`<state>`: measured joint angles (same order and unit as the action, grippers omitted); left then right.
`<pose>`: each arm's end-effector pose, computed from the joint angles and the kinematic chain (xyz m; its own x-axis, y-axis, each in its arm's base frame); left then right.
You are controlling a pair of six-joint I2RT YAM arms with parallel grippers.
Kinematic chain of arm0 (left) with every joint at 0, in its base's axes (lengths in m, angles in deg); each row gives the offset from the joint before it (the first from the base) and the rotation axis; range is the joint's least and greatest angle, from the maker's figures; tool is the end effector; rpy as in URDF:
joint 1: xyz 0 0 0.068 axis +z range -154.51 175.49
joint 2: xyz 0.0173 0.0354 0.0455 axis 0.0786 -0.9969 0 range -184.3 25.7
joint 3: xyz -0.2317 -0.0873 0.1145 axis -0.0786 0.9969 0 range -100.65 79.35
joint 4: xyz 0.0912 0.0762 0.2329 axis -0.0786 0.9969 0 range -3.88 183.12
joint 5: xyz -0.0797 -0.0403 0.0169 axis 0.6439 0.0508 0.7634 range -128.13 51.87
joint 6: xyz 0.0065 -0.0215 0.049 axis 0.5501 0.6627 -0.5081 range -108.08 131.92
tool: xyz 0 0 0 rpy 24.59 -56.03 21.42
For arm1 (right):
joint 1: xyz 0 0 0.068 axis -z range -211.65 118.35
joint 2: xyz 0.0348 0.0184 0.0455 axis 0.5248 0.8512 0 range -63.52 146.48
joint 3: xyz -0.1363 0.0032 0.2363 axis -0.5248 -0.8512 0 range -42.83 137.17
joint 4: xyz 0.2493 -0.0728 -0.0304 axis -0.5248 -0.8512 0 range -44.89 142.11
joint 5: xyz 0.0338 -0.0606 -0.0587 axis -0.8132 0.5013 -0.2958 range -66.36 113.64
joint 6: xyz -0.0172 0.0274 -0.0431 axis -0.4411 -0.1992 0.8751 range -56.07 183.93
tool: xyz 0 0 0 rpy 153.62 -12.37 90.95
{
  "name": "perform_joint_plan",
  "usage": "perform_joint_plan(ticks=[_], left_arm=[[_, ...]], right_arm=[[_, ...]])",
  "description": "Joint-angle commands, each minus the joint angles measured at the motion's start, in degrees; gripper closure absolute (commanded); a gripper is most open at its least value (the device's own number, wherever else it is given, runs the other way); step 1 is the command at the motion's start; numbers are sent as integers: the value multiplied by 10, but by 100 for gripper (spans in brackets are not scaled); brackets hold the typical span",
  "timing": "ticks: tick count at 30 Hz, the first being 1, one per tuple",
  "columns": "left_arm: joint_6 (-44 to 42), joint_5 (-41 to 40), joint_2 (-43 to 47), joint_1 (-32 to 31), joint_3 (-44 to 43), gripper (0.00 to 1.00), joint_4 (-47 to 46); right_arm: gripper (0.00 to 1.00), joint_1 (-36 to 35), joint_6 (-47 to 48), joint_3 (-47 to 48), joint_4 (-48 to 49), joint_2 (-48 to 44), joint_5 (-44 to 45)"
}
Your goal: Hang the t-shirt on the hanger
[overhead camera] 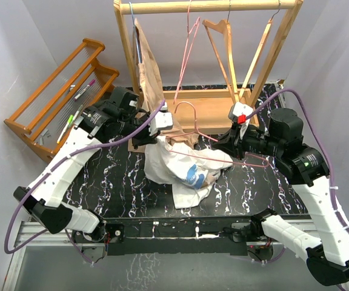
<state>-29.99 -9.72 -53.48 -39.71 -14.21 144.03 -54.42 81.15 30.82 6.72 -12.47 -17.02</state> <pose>0.2103 -0.1690 0.4192 0.1082 0.6428 -0.7584 0.9630 0.1216 0.2404 0.1295 0.0797 0.4293 -0.0903 -0.2815 -0.9553 -0.9152 0.4017 -0.0318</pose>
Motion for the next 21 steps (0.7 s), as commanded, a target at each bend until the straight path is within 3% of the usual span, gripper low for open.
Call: perform_joint_plan(ticks=[1, 21], left_arm=[[9, 16, -13, 2, -44, 100, -7], [66, 105, -56, 1, -113, 100, -22]], right_arm=[[92, 0, -14, -6, 64, -8, -29], [92, 0, -59, -40, 130, -32, -49]])
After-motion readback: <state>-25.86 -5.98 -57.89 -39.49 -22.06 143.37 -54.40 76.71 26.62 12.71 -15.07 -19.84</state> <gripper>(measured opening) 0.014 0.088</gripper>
